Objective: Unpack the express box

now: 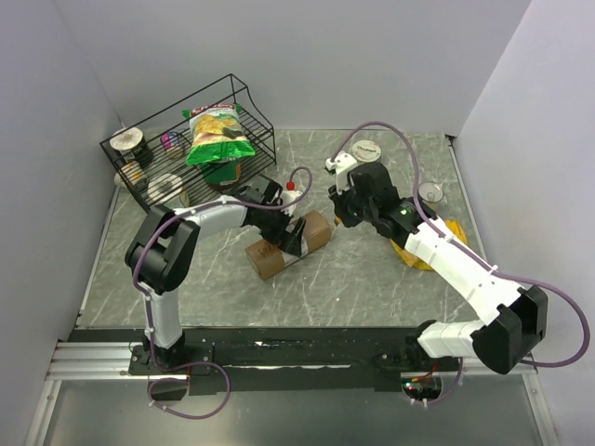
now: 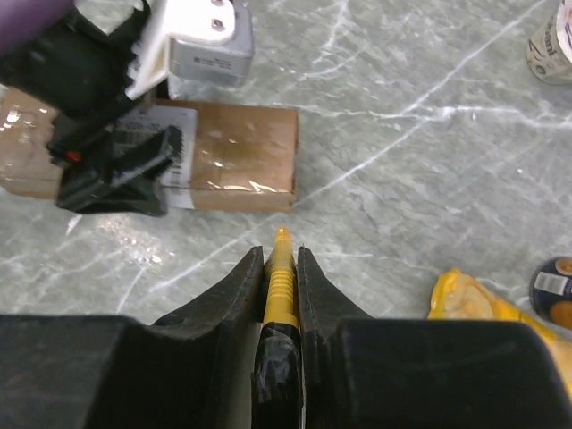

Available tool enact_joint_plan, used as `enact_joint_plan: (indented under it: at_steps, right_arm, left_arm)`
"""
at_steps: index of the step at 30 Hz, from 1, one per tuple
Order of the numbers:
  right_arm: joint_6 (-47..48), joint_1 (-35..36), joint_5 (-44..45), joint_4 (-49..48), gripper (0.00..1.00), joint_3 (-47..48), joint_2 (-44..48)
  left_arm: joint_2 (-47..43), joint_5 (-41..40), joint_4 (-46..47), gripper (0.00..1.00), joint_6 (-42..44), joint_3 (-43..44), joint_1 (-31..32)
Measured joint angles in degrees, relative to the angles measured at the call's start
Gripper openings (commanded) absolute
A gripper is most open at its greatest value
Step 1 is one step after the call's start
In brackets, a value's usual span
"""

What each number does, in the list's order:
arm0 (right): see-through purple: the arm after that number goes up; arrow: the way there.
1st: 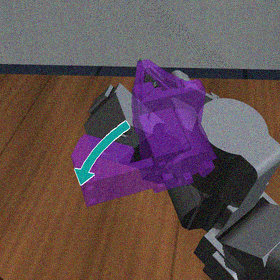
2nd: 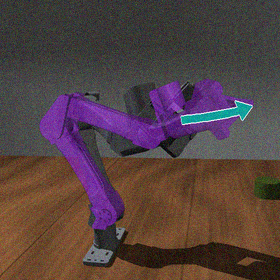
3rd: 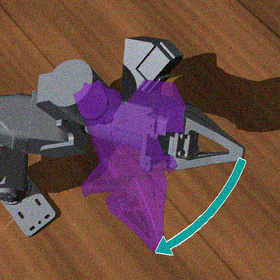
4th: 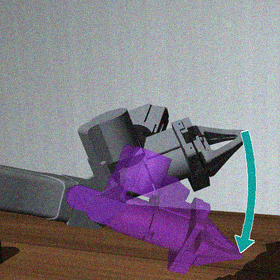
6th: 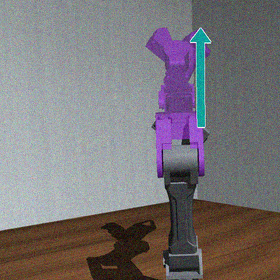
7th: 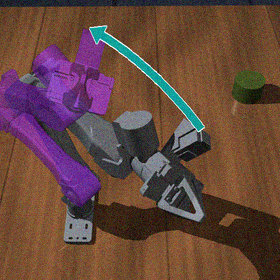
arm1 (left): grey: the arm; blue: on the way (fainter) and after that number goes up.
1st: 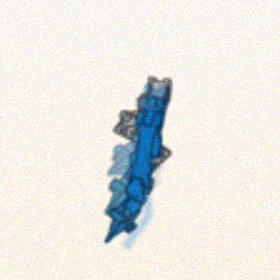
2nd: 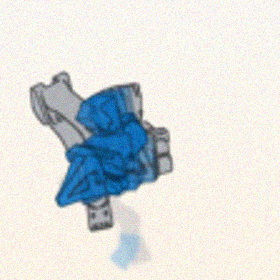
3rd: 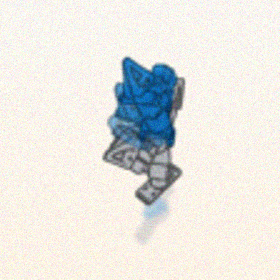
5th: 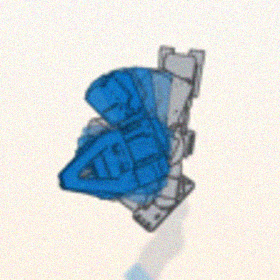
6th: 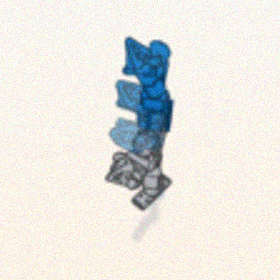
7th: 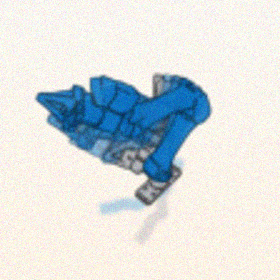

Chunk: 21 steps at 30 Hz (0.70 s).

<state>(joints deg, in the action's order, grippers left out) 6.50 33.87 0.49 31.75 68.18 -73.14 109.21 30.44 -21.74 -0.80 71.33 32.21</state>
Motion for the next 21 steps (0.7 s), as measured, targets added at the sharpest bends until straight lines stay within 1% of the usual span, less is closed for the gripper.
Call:
enact_joint_plan:
  at_steps: [4,7,10,14,15,17,18,20,21]
  right_arm:
    - [0.66,-0.44,0.46,-0.42,0.0,-3.48,0.39]
    - [1.27,-1.05,0.61,-0.11,0.0,-7.34,0.39]
    - [1.97,-1.14,0.59,-0.11,0.0,-9.99,0.46]
    - [2.43,-1.25,0.57,-0.44,0.0,-12.0,0.83]
    - [2.43,-1.27,0.57,-0.52,0.0,-12.17,0.98]
    - [2.45,-1.27,0.37,-0.83,0.0,-12.24,1.25]
    - [2.43,-1.27,0.28,-1.07,0.0,-12.24,1.31]
    - [2.38,-1.27,0.11,-1.46,0.0,-12.24,1.33]
    - [2.38,-1.27,-0.09,-1.64,0.0,-12.24,1.33]
  left_arm:
    - [0.02,0.9,-6.71,0.96,3.04,4.0,-0.48]
    - [-1.4,2.4,-9.55,0.96,5.73,7.74,-1.55]
    - [-5.68,4.31,-11.28,0.97,8.31,8.74,-3.61]
    - [-12.83,5.57,-13.88,0.97,11.67,7.93,-5.95]
    - [-14.08,5.25,-14.19,1.0,11.93,7.41,-6.05]
    - [-16.92,2.86,-14.34,0.87,12.11,4.74,-6.29]
    - [-17.86,1.38,-14.49,0.77,12.02,3.19,-6.58]
    - [-18.53,-1.16,-14.58,0.69,11.28,0.17,-8.41]
    - [-18.47,-2.47,-14.67,0.63,10.88,-1.2,-10.19]
